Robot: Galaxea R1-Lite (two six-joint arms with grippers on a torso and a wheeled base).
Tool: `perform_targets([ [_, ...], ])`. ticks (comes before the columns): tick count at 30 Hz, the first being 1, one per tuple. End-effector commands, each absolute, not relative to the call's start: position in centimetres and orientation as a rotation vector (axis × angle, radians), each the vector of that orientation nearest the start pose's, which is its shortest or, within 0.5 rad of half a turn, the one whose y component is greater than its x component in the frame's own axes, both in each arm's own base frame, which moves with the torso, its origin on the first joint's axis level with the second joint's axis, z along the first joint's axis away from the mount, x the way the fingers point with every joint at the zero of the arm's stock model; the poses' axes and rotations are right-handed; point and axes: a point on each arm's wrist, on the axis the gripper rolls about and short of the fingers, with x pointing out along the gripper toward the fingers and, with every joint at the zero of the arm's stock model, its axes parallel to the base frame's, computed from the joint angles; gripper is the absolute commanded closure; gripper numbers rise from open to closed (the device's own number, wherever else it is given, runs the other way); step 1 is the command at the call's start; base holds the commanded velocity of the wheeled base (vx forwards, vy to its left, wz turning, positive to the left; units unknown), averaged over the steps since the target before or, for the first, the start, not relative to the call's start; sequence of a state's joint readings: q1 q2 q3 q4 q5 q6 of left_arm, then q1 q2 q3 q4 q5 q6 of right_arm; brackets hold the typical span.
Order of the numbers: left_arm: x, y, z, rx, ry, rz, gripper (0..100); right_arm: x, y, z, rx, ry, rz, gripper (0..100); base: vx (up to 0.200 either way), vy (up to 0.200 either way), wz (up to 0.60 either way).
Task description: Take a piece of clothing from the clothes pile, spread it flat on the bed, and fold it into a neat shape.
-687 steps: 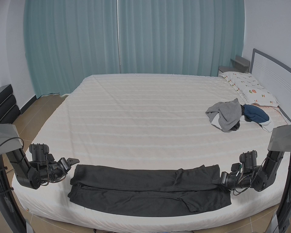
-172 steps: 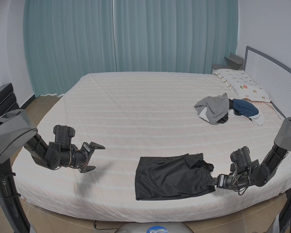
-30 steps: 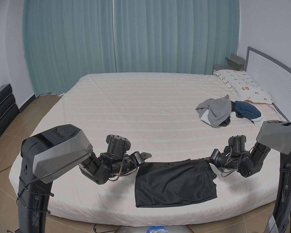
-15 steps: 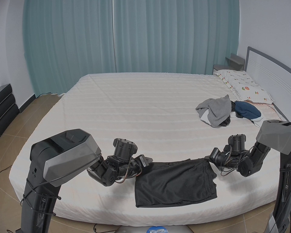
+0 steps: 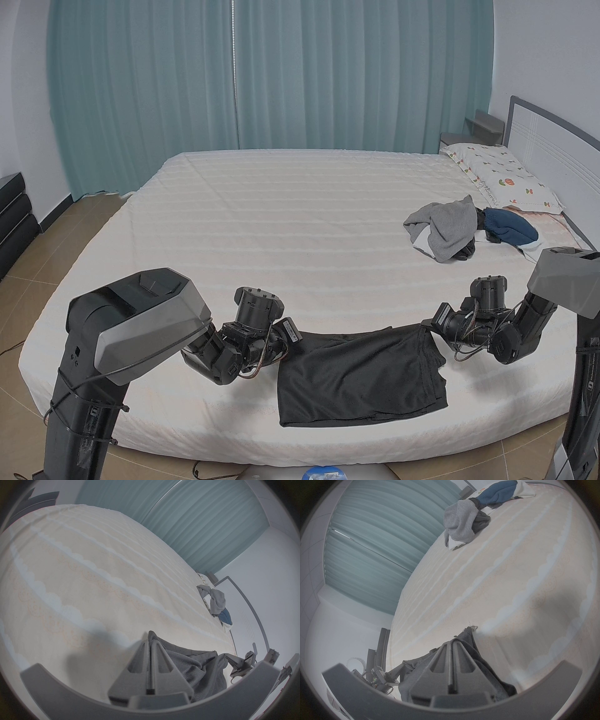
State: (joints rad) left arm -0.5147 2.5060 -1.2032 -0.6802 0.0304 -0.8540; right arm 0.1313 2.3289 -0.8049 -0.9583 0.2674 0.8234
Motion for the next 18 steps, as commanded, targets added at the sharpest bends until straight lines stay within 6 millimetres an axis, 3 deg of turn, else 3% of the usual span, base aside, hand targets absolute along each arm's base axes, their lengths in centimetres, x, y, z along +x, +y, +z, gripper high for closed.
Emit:
perform_targets([
  [1,38.2,-21.6,-3.2,-0.637,0.773,-0.168,100,37.6,5.6,-1.2,0.829,0.694,0.133,100,0.0,0.0,0.0],
  [18,38.6,-21.3,-2.9,-0.699,0.7,-0.101,100,39.0,5.8,-2.3,0.83,0.678,0.134,100,0.0,0.0,0.0],
])
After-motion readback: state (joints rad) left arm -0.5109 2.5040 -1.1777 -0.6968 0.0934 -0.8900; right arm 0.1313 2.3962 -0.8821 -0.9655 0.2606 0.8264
